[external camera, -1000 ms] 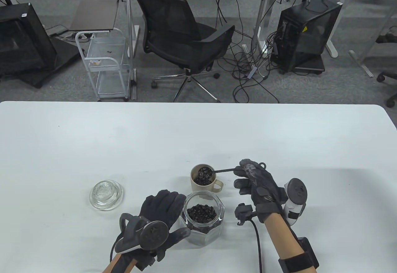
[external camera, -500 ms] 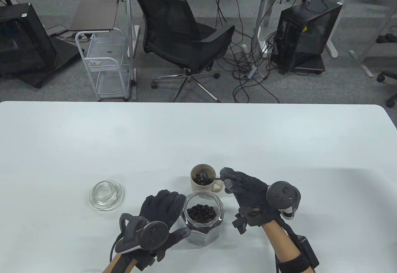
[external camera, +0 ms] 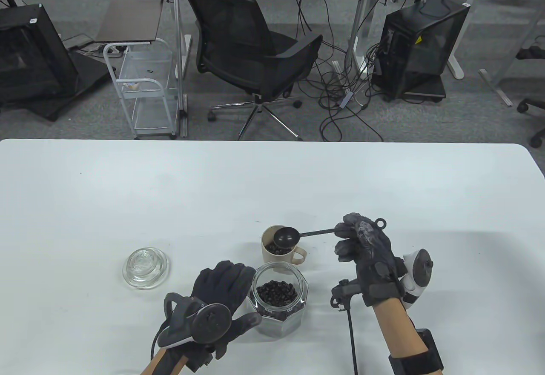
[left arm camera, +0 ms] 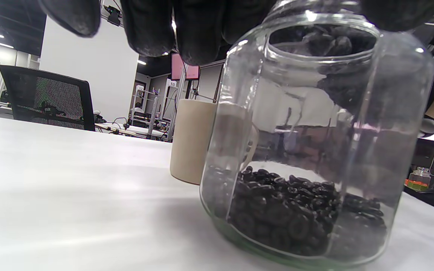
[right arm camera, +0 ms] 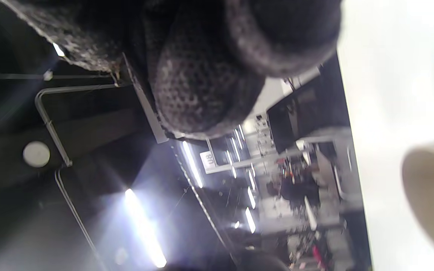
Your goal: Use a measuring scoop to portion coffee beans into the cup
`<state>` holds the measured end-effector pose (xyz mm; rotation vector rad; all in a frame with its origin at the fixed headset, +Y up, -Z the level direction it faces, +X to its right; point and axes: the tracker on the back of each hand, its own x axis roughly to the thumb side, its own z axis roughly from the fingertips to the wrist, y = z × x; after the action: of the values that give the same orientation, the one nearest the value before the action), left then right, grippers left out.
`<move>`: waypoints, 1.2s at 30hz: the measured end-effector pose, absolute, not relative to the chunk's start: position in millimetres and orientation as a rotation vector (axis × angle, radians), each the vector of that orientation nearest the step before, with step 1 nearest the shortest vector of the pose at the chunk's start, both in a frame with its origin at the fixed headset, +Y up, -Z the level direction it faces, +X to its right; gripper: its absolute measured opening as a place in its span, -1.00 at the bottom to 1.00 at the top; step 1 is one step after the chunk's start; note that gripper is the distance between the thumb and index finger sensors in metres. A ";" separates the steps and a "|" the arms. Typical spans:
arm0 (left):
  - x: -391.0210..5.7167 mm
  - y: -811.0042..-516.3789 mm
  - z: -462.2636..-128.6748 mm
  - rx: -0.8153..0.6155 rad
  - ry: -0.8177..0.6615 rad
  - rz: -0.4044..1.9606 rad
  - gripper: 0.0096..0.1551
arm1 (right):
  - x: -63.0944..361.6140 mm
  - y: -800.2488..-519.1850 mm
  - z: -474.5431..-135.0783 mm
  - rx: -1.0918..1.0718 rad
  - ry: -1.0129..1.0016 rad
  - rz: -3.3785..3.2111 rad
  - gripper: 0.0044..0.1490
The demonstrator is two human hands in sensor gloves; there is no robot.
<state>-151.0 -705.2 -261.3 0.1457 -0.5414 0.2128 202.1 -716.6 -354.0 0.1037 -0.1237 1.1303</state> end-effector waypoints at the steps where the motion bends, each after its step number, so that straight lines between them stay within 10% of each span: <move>1: -151.1 -705.2 -261.3 0.146 -0.542 0.213 0.10 | 203.0 -719.1 -354.8 0.104 -0.098 1.115 -0.44; 36: -150.8 -705.0 -260.9 0.147 -0.542 0.207 0.10 | 120.5 -669.4 -297.7 0.916 -0.300 2.165 -0.46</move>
<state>-150.8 -705.0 -260.9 0.1471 -0.5421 0.2067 120.5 -669.4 -297.7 0.9164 -0.2997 2.1652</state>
